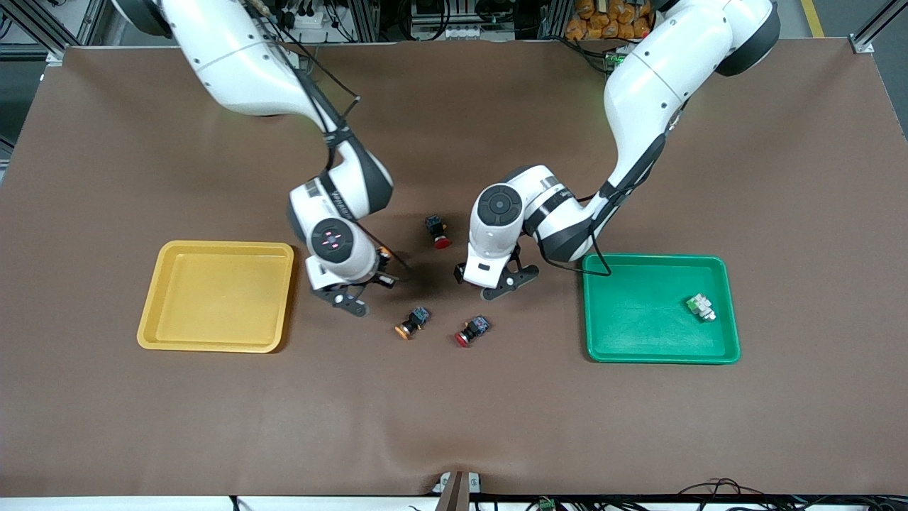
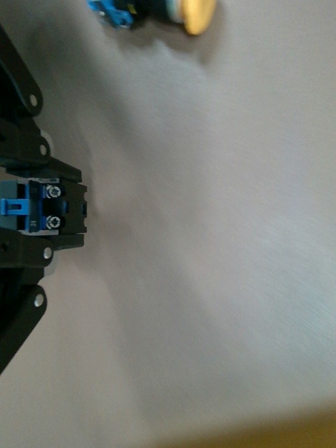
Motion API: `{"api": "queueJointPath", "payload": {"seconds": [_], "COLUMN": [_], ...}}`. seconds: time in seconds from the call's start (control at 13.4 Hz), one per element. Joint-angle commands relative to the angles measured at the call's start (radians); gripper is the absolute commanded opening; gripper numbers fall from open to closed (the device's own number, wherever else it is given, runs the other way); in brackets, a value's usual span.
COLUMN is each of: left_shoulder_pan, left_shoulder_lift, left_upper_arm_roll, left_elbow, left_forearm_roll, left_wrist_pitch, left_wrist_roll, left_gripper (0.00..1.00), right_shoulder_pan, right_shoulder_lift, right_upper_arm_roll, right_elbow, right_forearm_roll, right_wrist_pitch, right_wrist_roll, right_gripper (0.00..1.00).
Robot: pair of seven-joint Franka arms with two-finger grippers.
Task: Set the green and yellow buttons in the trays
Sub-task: 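Carry the yellow button to the yellow tray while the left gripper grasps another green button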
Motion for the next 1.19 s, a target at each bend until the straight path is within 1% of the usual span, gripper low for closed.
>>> {"api": "queueJointPath", "payload": {"seconds": [0.0, 0.15, 0.22, 0.3, 0.37, 0.6, 0.75, 0.89, 0.97, 1.12], "left_shoulder_pan": [-0.020, -0.020, -0.020, -0.020, -0.018, 0.001, 0.020, 0.075, 0.113, 0.220], "left_shoulder_lift": [0.034, 0.038, 0.038, 0.036, 0.033, -0.005, -0.060, -0.122, -0.145, -0.188], "left_upper_arm_roll": [0.008, 0.008, 0.008, 0.008, 0.008, 0.006, 0.003, -0.006, -0.023, -0.065], "left_elbow": [0.029, 0.029, 0.028, 0.028, 0.028, 0.025, 0.028, 0.017, 0.005, -0.026], "left_forearm_roll": [-0.008, -0.011, -0.011, -0.010, 0.003, 0.007, 0.007, -0.008, -0.008, -0.011], "left_wrist_pitch": [0.029, 0.031, 0.031, 0.031, 0.031, 0.018, -0.067, -0.141, -0.172, -0.210], "left_wrist_roll": [-0.028, -0.030, -0.030, -0.030, -0.027, -0.013, 0.012, 0.045, 0.058, 0.120], "left_gripper": [0.80, 0.59, 0.43, 0.20, 0.00, 0.00, 0.00, 0.00, 0.00, 0.00], "right_shoulder_pan": [-0.085, -0.163, -0.193, -0.232, -0.272, -0.373, -0.416, -0.482, -0.505, -0.533], "right_shoulder_lift": [-0.042, -0.077, -0.094, -0.103, -0.106, -0.108, -0.103, -0.092, -0.086, -0.071], "right_upper_arm_roll": [0.015, 0.016, 0.016, 0.016, 0.016, 0.016, 0.015, 0.016, 0.016, 0.016], "right_elbow": [-0.018, -0.012, -0.012, -0.012, -0.015, -0.015, -0.020, -0.021, -0.021, -0.021], "right_forearm_roll": [-0.013, -0.013, -0.013, -0.013, -0.013, -0.013, -0.013, -0.013, -0.013, -0.013], "right_wrist_pitch": [-0.038, -0.105, -0.130, -0.148, -0.156, -0.172, -0.170, -0.167, -0.164, -0.152], "right_wrist_roll": [-0.115, -0.230, -0.290, -0.358, -0.419, -0.568, -0.634, -0.723, -0.748, -0.792], "right_gripper": [0.00, 0.00, 0.00, 0.00, 0.00, 0.00, 0.00, 0.00, 0.00, 0.00]}}
